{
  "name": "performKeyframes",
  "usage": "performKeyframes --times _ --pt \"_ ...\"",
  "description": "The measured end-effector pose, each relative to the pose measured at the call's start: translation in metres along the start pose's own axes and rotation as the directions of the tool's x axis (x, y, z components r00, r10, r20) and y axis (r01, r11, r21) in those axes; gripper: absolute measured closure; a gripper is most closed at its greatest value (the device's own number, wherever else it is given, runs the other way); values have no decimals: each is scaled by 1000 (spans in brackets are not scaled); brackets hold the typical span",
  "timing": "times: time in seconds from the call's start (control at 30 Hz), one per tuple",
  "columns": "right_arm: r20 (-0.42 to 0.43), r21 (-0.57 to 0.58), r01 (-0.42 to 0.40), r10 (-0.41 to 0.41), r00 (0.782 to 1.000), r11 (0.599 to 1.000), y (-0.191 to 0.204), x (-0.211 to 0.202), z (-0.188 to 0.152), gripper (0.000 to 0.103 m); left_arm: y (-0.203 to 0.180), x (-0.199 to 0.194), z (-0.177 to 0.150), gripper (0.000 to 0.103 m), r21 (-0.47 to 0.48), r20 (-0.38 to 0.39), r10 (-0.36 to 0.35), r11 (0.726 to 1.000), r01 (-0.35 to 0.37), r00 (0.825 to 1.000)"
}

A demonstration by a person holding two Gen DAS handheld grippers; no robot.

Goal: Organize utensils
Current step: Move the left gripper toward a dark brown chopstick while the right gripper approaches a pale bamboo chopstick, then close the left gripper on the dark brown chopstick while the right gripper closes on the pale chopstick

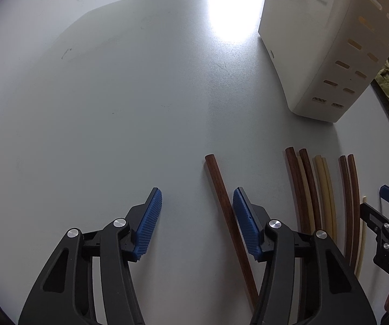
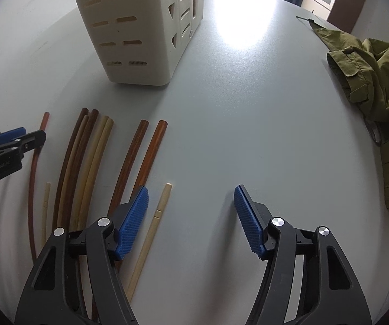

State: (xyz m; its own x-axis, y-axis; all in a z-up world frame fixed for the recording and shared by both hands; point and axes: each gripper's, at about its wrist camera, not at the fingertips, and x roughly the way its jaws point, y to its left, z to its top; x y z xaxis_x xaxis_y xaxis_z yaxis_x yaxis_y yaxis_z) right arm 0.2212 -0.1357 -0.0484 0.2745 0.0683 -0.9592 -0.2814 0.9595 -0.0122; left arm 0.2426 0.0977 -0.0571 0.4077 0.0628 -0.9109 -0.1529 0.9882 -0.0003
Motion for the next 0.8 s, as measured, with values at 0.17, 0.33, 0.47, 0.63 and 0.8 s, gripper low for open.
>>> performKeyframes --times 0.17,0.33,0.47,0.63,0.8 --pt "-23 -15 -14 14 1000 1000 6 -6 -2 61 -7 -2 5 91 24 -20 -5 1000 5 1000" --pt "-32 -25 -40 40 999 999 13 -9 -2 86 -19 -5 -1 96 30 -31 -14 999 15 999" --pt "-35 -18 -71 71 997 997 17 -9 -1 96 -23 -4 -2 96 53 -36 -20 998 22 999" --pt "-42 22 -146 147 988 989 3 -6 5 97 -24 -8 -1 96 57 -33 -61 996 63 998" --pt "-4 15 -165 166 986 986 2 -14 10 98 -23 -21 2 96 50 -7 -131 990 131 991"
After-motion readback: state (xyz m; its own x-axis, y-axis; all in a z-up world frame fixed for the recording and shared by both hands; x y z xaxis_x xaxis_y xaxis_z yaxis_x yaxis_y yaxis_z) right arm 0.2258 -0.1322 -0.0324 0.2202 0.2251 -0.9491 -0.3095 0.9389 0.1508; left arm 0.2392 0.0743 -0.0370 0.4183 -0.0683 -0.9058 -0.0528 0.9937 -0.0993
